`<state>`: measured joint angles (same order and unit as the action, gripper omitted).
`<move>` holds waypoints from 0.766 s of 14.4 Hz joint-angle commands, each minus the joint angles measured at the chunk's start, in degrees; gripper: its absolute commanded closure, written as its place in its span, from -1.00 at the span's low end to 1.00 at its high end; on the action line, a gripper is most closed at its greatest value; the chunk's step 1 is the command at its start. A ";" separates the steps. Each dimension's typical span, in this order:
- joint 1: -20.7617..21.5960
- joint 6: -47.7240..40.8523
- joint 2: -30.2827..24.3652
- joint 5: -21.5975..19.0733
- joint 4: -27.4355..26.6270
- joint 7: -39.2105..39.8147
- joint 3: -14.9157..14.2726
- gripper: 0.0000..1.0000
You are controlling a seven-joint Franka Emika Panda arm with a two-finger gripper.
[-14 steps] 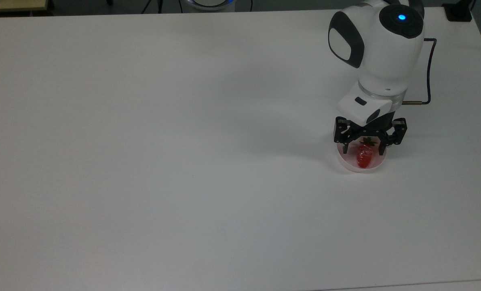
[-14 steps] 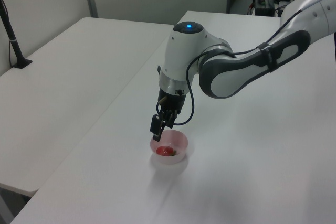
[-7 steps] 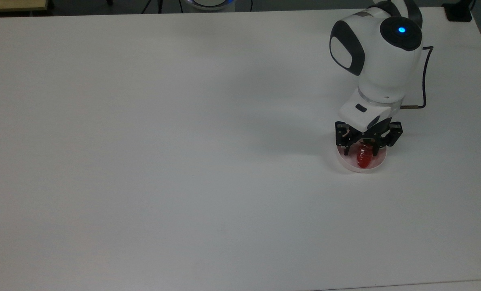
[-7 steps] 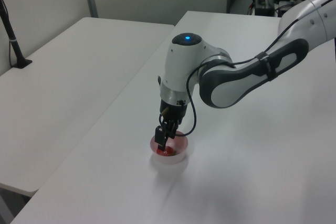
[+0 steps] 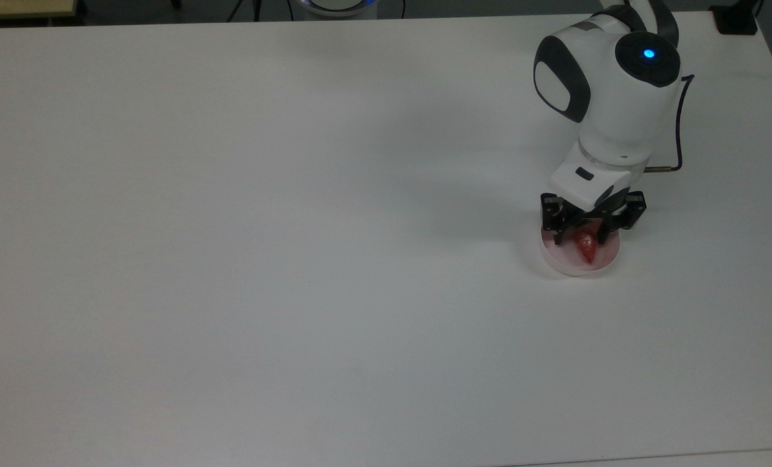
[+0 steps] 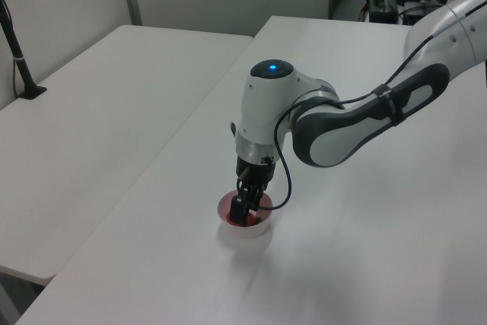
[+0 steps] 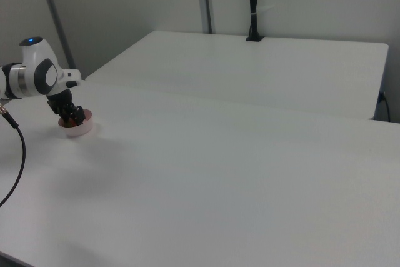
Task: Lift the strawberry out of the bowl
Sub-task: 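Close the gripper on the red strawberry inside the bowl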
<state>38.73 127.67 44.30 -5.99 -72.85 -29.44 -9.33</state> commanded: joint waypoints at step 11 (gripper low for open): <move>0.73 -0.49 -2.99 -1.48 -1.42 1.76 -1.56 0.53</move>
<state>39.06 127.67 44.25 -5.99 -73.16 -29.41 -9.94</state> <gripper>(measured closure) 0.595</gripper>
